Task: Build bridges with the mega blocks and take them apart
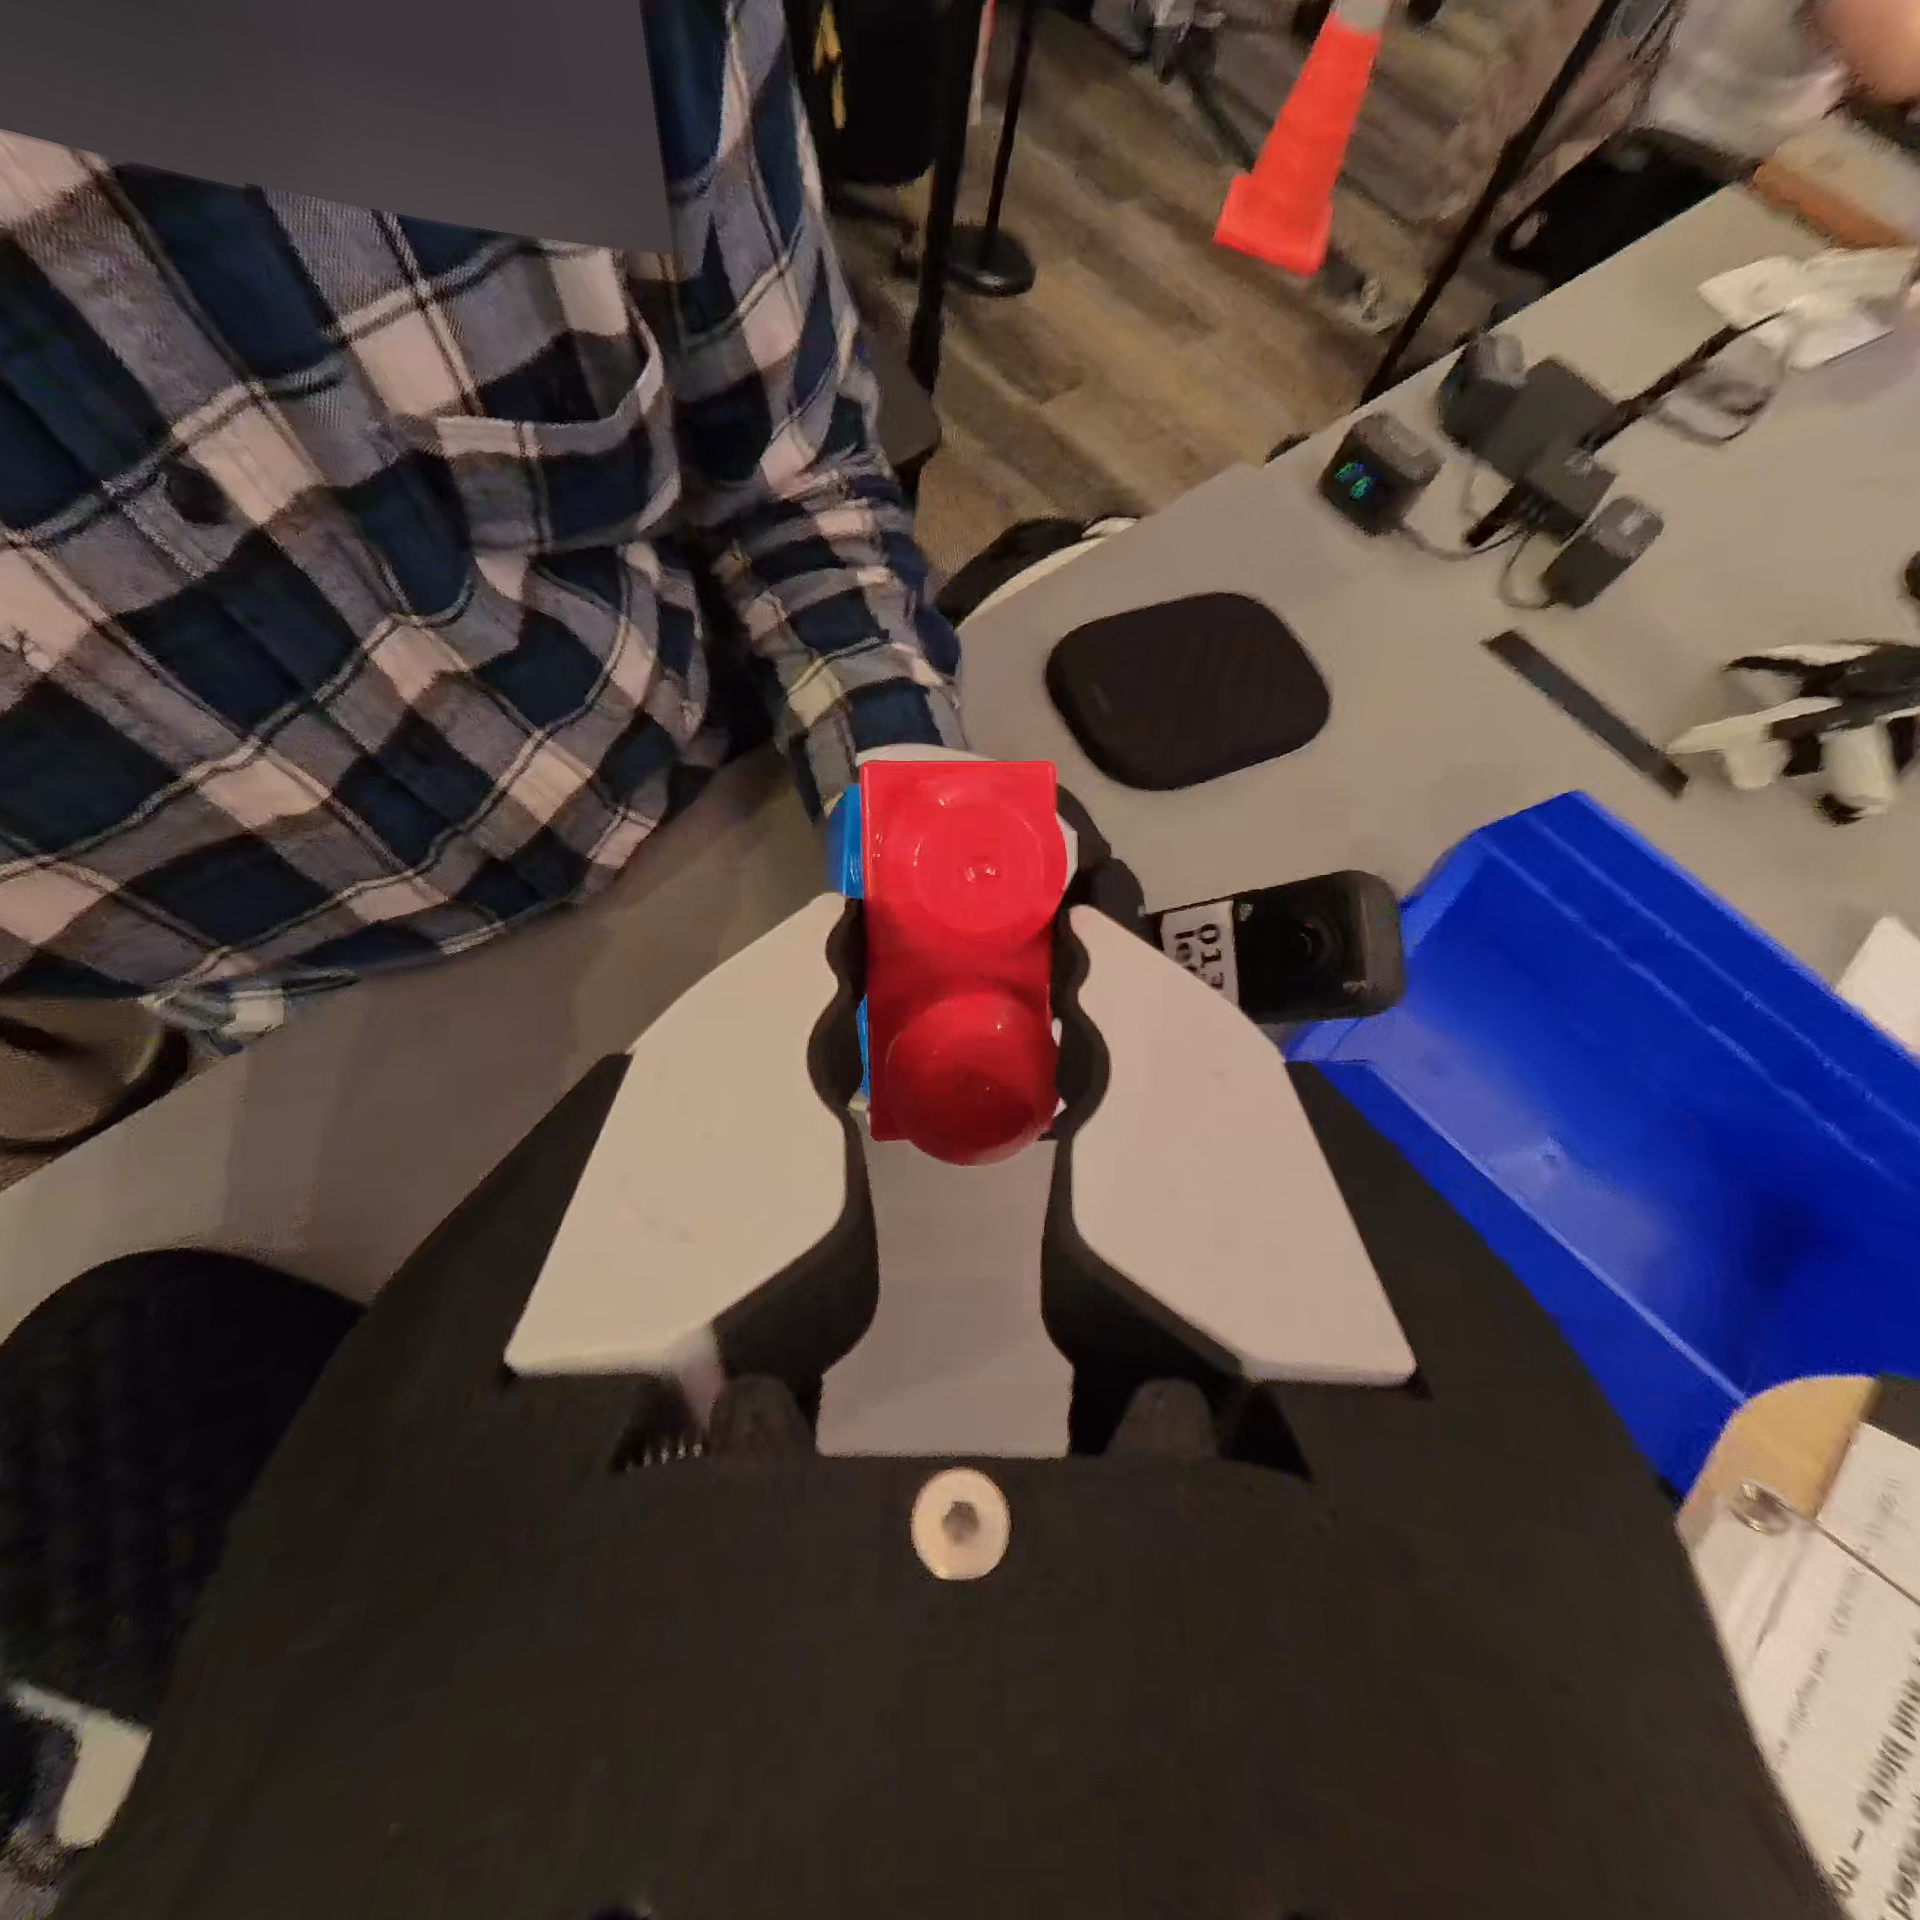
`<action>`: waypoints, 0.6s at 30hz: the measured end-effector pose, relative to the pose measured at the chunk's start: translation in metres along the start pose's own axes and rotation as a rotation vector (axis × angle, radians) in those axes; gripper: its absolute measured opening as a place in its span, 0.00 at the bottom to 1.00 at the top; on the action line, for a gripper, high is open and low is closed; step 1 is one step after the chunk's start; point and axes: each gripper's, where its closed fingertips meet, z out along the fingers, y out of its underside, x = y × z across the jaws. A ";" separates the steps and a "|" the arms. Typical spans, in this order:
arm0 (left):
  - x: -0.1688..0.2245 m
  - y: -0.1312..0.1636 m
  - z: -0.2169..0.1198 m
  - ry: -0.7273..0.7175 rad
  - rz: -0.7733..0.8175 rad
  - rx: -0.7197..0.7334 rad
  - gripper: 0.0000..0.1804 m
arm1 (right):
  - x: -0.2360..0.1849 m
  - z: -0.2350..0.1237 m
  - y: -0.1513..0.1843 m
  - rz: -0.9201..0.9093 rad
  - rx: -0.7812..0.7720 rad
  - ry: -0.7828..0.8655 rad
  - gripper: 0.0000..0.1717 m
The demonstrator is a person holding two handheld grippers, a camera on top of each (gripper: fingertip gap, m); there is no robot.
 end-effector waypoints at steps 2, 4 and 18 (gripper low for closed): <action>0.000 0.002 0.001 0.015 -0.005 -0.002 0.42 | -0.004 0.007 0.005 0.018 -0.032 -0.064 0.20; 0.003 0.003 0.002 0.039 -0.012 0.004 0.42 | -0.005 0.010 0.005 0.035 -0.028 -0.112 0.20; 0.003 0.007 0.009 0.066 -0.026 0.068 0.42 | -0.014 0.016 0.005 0.092 -0.038 -0.190 0.20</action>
